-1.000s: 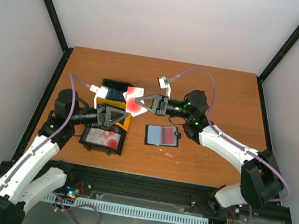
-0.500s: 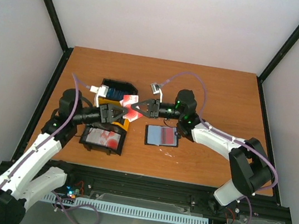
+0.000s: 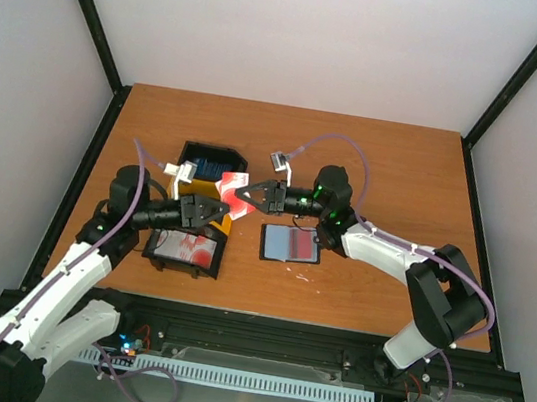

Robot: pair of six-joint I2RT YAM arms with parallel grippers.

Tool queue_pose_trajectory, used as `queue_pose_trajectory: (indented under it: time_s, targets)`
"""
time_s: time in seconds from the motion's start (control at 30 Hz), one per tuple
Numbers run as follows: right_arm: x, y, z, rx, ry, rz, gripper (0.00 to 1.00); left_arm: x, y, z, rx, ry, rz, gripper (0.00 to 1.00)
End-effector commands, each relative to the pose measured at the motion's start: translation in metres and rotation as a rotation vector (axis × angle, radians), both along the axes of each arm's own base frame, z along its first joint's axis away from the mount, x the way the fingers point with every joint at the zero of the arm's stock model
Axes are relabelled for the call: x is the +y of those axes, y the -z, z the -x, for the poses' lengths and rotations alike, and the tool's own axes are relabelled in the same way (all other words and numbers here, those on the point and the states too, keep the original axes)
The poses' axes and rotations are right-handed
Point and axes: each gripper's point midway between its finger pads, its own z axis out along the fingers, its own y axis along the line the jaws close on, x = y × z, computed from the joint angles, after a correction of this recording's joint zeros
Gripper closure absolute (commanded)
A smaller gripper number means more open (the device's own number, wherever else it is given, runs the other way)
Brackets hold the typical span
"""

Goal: Put the credit cards into the card holder
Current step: Place the credit card in the storage box.

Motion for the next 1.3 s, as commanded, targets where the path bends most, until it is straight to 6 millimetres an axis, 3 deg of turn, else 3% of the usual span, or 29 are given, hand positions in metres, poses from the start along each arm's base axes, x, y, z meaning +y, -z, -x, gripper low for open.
queue_pose_trajectory:
  time_s: [0.0,0.17,0.43,0.73,0.87,1.27]
  targets:
    - [0.004,-0.001,-0.002,-0.003,0.005,-0.03,0.97,-0.002,0.011,0.007,0.06,0.036,0.006,0.65]
    - [0.005,0.004,-0.002,0.007,0.005,-0.023,0.97,0.0,0.004,0.005,0.026,0.011,0.004,0.73]
    - [0.006,0.011,0.002,0.015,-0.021,-0.02,0.97,0.007,0.002,0.003,0.021,-0.052,-0.009,0.66]
    - [0.01,0.015,0.003,0.026,-0.03,-0.02,0.97,0.007,0.006,0.005,0.037,-0.051,-0.006,0.92]
    - [0.012,0.021,0.003,0.038,-0.029,-0.01,0.97,0.011,0.014,0.006,0.062,-0.07,-0.026,0.99]
    - [0.043,0.044,0.032,0.09,-0.109,-0.036,0.97,0.035,0.053,0.043,0.258,-0.189,-0.076,0.99]
